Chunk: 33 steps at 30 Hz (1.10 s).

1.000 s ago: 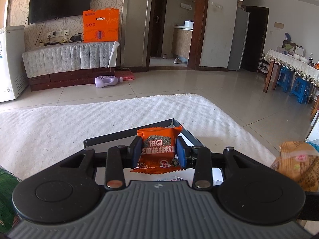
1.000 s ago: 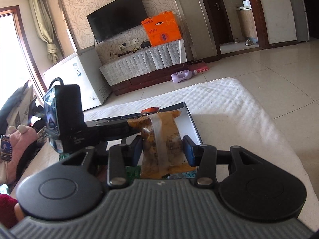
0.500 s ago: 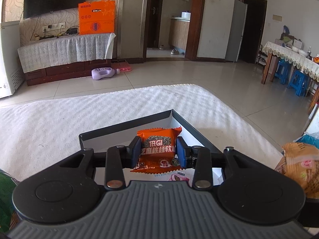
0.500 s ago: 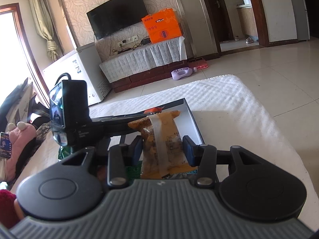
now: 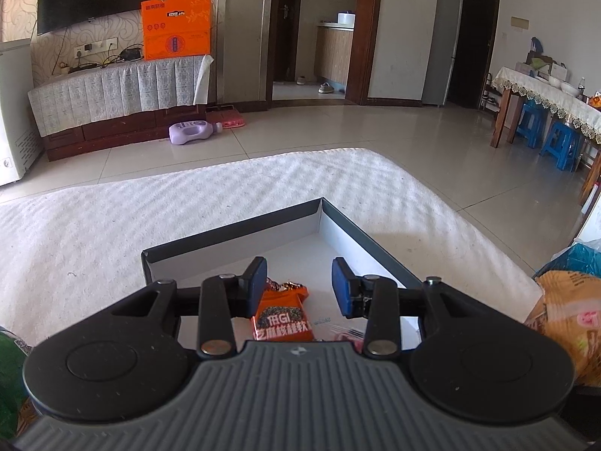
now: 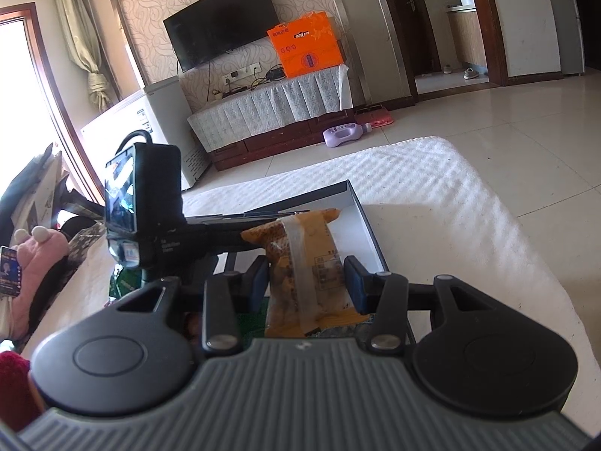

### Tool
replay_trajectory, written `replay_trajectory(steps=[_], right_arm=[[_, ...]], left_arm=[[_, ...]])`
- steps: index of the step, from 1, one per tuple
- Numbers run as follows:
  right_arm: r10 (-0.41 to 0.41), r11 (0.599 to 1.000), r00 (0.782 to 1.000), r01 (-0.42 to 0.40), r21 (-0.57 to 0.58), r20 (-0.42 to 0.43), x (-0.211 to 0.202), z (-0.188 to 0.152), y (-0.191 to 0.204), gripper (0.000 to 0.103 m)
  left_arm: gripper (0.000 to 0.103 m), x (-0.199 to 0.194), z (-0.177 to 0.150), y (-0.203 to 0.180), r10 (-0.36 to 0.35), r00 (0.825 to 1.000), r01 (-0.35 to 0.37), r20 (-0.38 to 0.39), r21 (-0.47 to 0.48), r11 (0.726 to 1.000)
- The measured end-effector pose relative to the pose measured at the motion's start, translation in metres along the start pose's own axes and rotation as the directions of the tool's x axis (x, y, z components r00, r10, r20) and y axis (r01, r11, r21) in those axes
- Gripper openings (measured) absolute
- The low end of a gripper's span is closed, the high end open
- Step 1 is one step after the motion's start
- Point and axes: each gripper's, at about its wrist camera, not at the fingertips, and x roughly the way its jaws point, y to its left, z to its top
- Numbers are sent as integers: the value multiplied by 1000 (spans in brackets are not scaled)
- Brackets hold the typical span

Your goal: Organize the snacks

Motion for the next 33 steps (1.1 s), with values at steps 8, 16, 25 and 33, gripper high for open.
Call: replay_trajectory(steps=[8,16,25,33], right_arm=[[1,1000,1000,-1,-1,0,1,0,0,47],[-5,1000,1000,5,-2,-14,7,-4,0,47],[3,1000,1000,-3,-11,-8,19,-4,5,47],[-9,1000,1000,10,-15,4,34,-2,10,46]], left_arm=[[46,0,0,1,3,1000,-3,-1,-6,1000],[62,-5,-3,3,26,1000,-26,15,2,1000],[62,-17,-8,8,46,999,-46,20,-5,999],[63,-45,-9,18,62,997,-61,51,-8,998]])
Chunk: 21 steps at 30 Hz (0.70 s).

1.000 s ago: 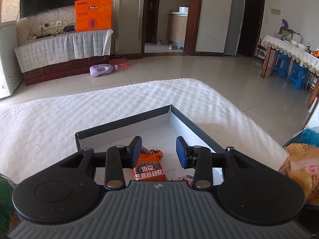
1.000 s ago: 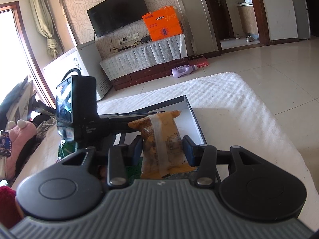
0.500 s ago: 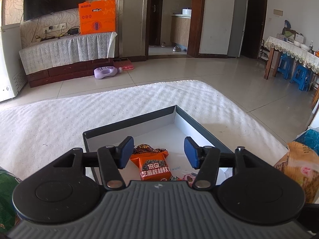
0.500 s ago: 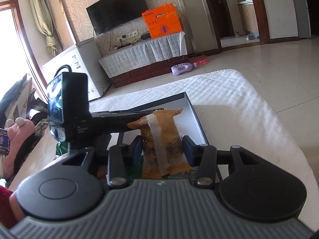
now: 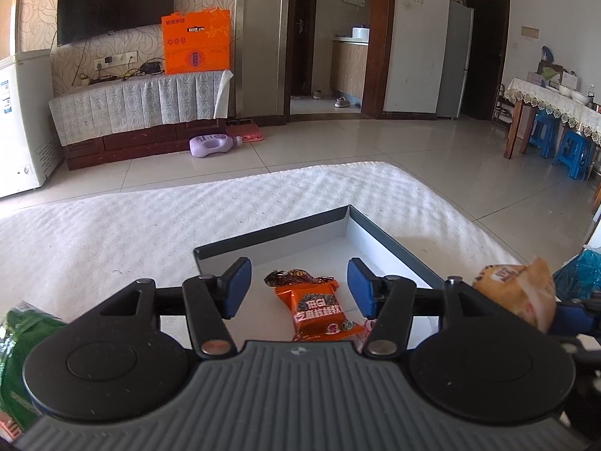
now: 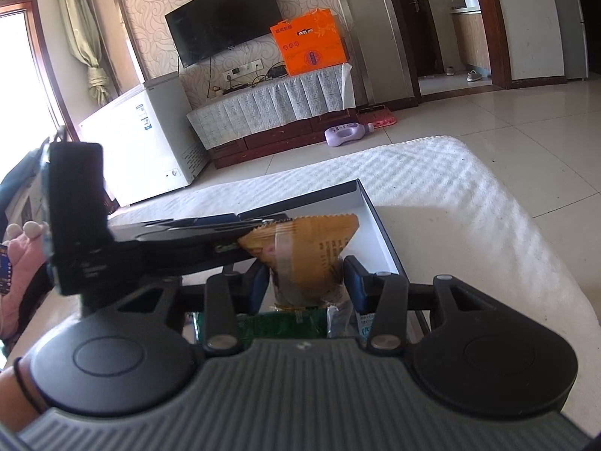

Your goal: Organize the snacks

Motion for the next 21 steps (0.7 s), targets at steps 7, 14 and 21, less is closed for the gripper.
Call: replay_trajectory(steps=[7,14,21], right_arm=[[-4,1000,1000,4,3,-7,13,1,7,46],[-15,1000,1000,15,-9,-10,31,6,14,46],[-7,1000,1000,7,8,-30,48,8,18,46]], left_arm=[[67,-22,-3,13,22,1000,-22,16,8,1000],[68,-37,-10,25,40,999,-40,15,18,999],[68,-49,-21,33,64,998,-64,-1,19,998]])
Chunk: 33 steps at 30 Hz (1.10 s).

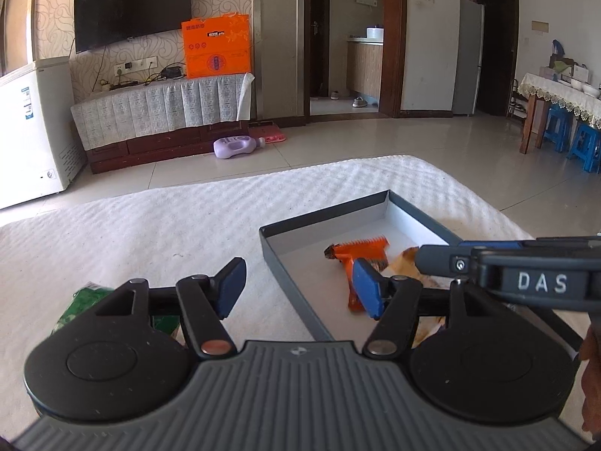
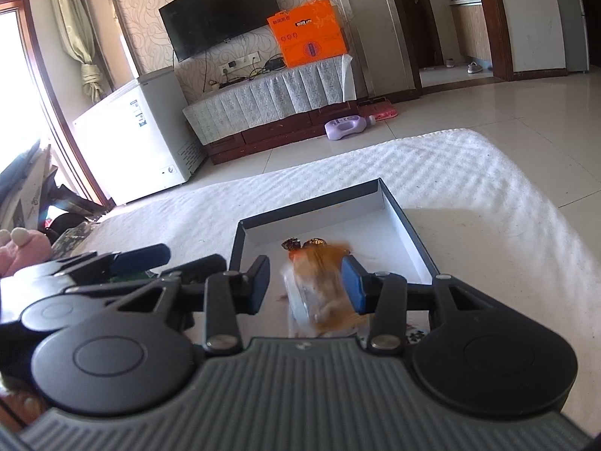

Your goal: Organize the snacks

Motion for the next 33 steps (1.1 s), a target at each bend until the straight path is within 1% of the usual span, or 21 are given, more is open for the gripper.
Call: replay_trajectory(steps=[8,12,17,23,26,29,33], right_arm=[[-11,1000,1000,11,-4,-26,6,-3,2,46],[-15,1000,999,14,-15,-30,6,-4,3,46],[-34,999,999,33,-32,-33,4,-5,3,46],[-58,997,998,58,-42,-22,-3,-5,-1,46],[-53,998,998,53,-32,-22,-7,-6,-4,45],[-48,998,999,48,-27,-6,-13,-7,-3,46],[-18,1000,1000,18,3,10,-20,-7,-3,46]], left_arm=[[69,-13,-9,2,16,1000,-16,-1,25,1000],[72,-18,-11,0,21,1000,-21,1,34,999],[72,-24,-15,-6,30,1000,-30,0,55,998],[74,-34,-23,-7,42,999,-41,-6,50,998],[76,-40,-27,-8,49,999,-49,-7,44,998],[78,-48,-32,-6,58,998,-58,-8,34,998],[80,-57,-39,-3,75,997,-75,-17,27,997]])
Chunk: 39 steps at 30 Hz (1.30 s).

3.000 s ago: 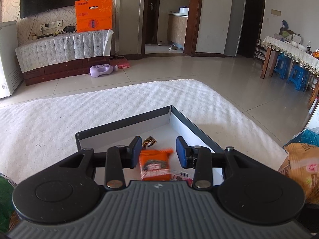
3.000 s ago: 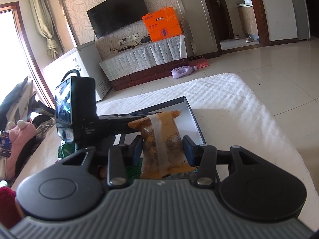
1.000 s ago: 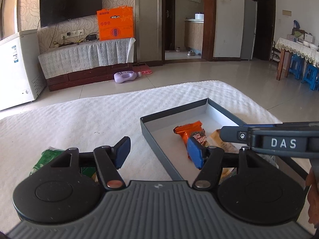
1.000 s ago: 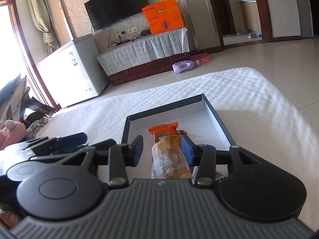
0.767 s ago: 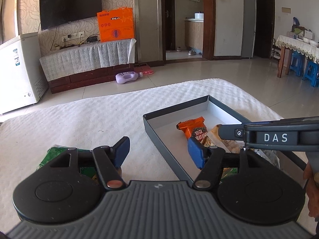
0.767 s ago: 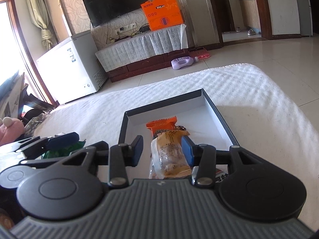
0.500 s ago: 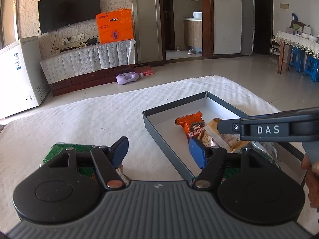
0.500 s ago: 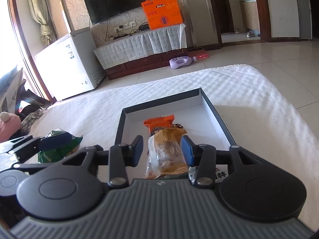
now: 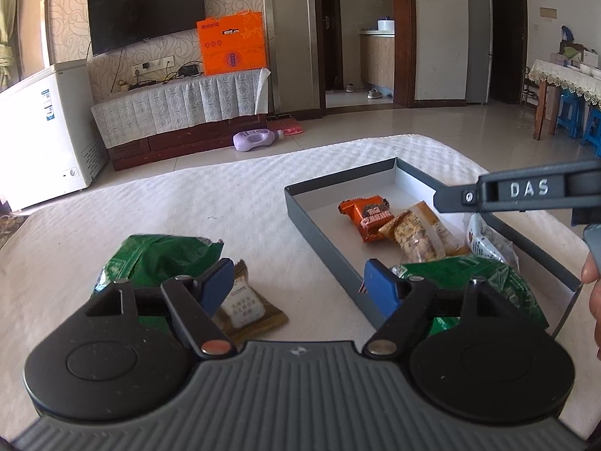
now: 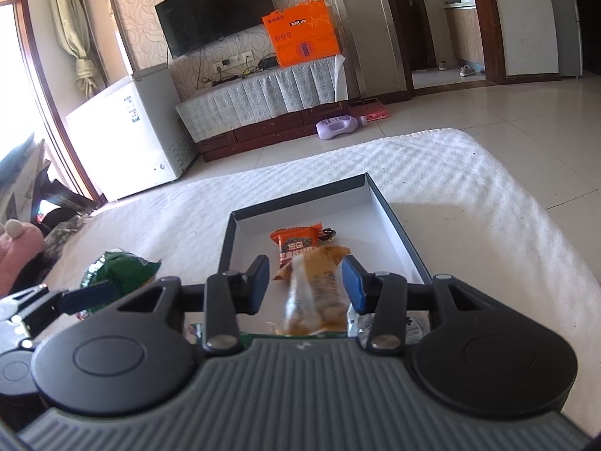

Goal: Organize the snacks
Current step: 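Move both tools back toward the remaining snacks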

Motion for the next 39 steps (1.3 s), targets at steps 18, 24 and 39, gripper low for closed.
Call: replay_trajectory(steps=[18,24,39], right_arm=[[154,988,987,-154,8,42,-23,-11,45,51],[186,983,982,-186,-5,26,-27,-18,58,51],[236,967,970,-240,-80,-64,-33,-38,89,52]], left_arm=[[83,-32,-28,38,98,994,-102,-54,-76,992],[83,-41,-35,46,116,991,-122,-68,-92,988],[83,-67,-68,67,156,982,-169,-109,-123,978]])
